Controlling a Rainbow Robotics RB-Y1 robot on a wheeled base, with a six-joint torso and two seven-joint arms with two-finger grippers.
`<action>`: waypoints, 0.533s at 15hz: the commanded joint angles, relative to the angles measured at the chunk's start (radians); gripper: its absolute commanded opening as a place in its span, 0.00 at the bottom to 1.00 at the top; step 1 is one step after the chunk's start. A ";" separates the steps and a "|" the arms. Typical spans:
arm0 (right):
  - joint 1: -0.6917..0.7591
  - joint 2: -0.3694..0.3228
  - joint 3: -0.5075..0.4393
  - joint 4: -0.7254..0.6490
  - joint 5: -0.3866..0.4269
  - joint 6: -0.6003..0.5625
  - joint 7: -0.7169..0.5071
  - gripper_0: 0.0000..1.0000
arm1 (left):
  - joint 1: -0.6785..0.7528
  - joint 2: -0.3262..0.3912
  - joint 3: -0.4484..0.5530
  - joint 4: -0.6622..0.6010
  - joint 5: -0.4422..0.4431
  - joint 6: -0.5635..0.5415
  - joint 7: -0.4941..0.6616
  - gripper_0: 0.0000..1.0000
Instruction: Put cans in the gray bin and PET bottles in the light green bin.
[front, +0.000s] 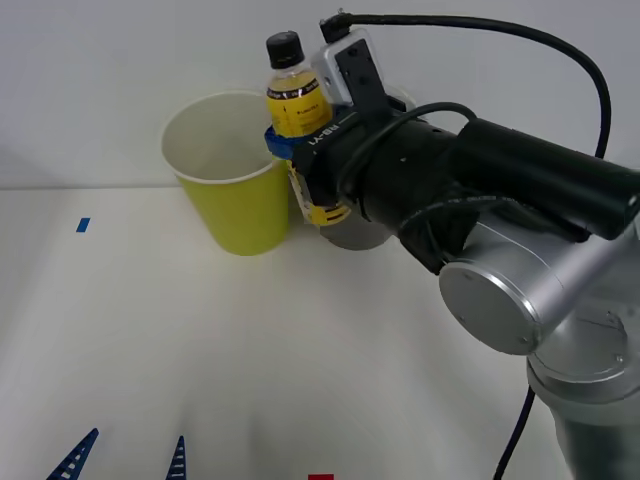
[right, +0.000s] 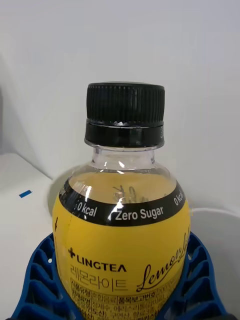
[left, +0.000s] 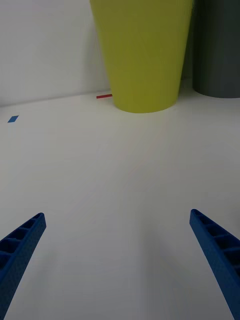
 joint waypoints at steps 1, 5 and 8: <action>-0.134 0.090 0.002 0.153 -0.002 -0.008 -0.016 0.03 | 0.000 0.000 0.000 0.000 0.000 0.000 0.000 1.00; -0.232 0.092 0.025 0.297 -0.016 -0.191 -0.038 0.00 | 0.000 0.000 0.000 0.000 0.000 0.000 0.000 1.00; -0.280 0.086 0.048 0.452 -0.030 -0.439 -0.044 0.00 | 0.000 0.000 0.000 0.000 0.000 0.000 0.000 1.00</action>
